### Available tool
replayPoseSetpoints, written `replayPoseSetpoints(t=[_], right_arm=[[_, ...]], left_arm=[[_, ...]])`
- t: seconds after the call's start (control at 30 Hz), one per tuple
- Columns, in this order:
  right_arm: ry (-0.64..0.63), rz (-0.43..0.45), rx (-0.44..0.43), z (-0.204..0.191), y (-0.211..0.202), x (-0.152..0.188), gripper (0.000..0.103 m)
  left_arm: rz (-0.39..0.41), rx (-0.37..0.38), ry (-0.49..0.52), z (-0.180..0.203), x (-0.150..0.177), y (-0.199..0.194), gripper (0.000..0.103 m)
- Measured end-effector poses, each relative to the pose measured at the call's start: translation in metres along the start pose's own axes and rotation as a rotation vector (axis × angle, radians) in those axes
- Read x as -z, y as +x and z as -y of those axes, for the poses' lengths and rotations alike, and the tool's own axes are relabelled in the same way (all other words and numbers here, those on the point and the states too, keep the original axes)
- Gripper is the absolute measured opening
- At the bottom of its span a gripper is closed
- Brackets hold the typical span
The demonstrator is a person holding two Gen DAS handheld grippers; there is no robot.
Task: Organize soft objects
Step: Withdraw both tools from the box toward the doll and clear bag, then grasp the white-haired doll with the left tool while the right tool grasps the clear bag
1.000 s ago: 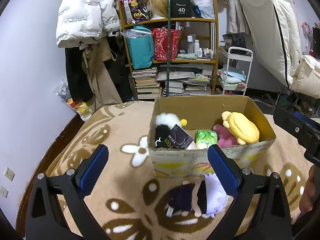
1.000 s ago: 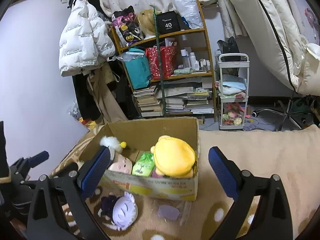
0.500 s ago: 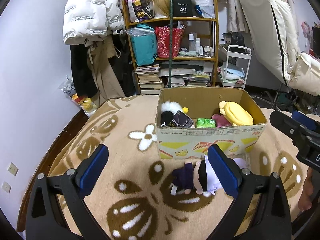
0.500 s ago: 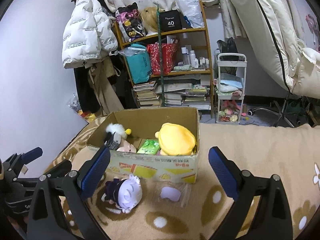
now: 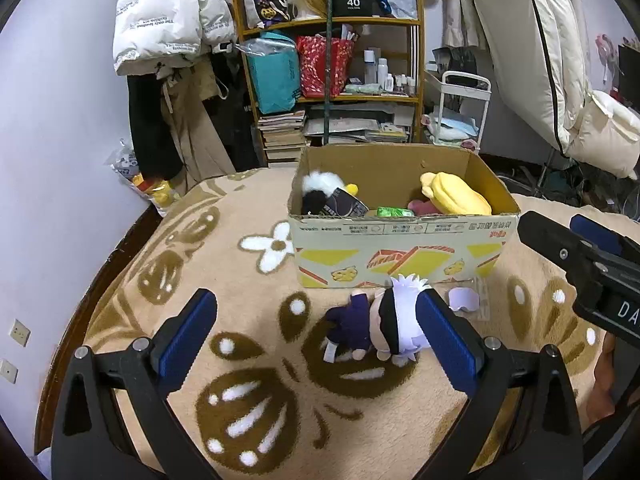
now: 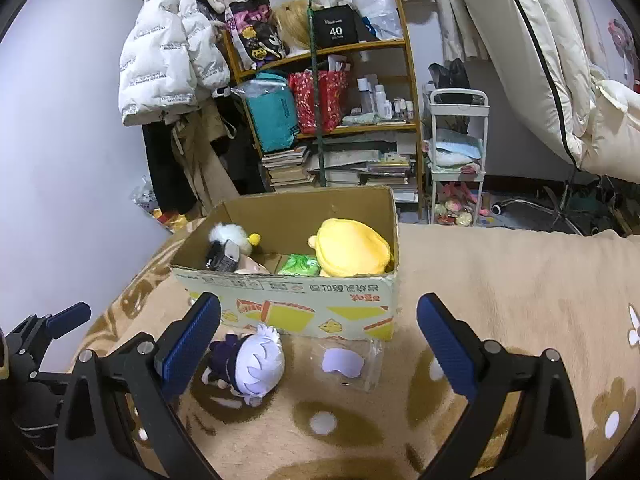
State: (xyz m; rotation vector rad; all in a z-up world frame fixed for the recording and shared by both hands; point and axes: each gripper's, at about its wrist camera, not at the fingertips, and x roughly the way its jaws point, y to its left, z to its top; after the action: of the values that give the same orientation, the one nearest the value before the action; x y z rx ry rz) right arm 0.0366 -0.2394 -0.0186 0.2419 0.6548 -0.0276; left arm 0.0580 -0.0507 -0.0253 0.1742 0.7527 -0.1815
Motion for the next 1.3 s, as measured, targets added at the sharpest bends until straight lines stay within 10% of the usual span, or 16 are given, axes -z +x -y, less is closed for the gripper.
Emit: replayPoseSetpoints(t=[1.3], right_arm=[[0.095,-0.187,0.050,0.025,0.084,0.015,0.103]], left_arm=[[-0.179,0.129,-0.021,0.035,0.012,0.096,0.099]])
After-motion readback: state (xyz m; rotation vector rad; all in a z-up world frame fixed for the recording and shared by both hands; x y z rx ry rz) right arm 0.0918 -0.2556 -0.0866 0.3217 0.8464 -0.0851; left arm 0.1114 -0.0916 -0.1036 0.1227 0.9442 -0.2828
